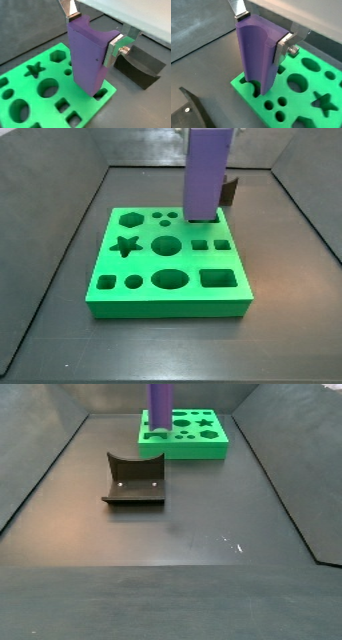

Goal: Insert the arch object.

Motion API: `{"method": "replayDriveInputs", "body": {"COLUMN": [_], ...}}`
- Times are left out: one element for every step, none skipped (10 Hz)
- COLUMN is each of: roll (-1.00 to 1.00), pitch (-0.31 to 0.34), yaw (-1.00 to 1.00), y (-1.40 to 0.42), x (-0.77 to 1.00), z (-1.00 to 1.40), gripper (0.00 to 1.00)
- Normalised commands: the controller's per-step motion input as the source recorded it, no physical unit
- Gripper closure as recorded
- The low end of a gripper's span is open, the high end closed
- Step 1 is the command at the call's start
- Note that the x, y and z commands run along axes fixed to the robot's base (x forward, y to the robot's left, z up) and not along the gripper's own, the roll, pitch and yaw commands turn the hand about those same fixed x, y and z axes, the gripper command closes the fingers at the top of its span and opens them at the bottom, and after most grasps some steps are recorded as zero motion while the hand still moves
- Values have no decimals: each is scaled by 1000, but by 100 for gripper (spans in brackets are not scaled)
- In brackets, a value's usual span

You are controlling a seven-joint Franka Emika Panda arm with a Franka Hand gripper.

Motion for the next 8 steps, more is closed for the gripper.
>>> {"method": "replayDriveInputs", "body": {"roll": [-26,-43,-73,-157,-180,-177,-150,-123], "pitch": [27,19,0,-13,-20,-16,-19,-11], "yaw": [-140,-134,-14,0,-37,-43,-17,0], "y": [200,191,60,0,-26,-46,-34,-49], "x": [200,120,0,0,129,174,146,114], "z": [-254,-274,-354,-377,-363,-357,-360,-360], "gripper": [100,100,100,100,100,100,100,100]}}
